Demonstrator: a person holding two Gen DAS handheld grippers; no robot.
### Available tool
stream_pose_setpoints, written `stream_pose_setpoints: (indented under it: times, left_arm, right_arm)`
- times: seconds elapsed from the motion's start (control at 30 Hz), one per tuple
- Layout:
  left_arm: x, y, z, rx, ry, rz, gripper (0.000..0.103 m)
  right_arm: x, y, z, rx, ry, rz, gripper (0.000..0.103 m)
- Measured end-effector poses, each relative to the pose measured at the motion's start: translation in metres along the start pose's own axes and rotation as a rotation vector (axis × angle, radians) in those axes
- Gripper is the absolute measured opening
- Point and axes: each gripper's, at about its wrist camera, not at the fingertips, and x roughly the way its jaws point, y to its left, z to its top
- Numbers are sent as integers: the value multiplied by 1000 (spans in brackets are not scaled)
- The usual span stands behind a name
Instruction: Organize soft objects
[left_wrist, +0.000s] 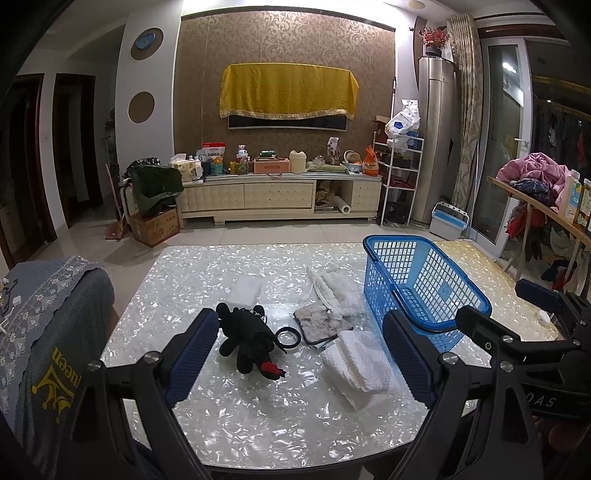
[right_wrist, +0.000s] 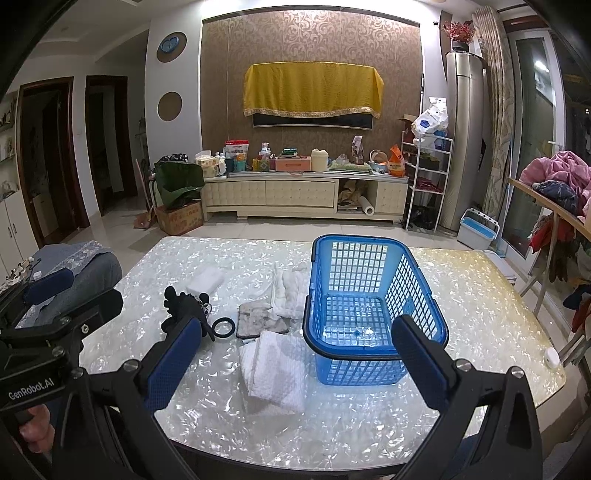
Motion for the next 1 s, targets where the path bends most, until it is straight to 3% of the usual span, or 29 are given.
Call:
stream_pose_setpoints:
  times: [0.5, 0.7, 0.77, 0.87, 0.93, 1.0]
  left_arm:
    - [11, -3, 17, 34, 10, -51, 89]
    - [19, -2, 36, 33, 27, -75, 89]
    - [22, -1, 42, 42, 28, -81, 89]
    - [28, 4, 45, 36, 62, -81, 89]
    - [36, 15, 47, -4, 95, -124, 89]
    - [44, 27, 47, -23, 123, -121, 89]
  right_arm:
    - [-1, -3, 14, -50, -28, 2, 103]
    - [1, 6, 28, -117, -37, -180, 103]
    - [6, 4, 33, -109, -21, -161, 103]
    - [23, 0, 41, -83, 41, -51, 103]
    - [32, 3, 43, -69, 59, -36, 103]
    - [40, 12, 45, -81, 70, -37, 103]
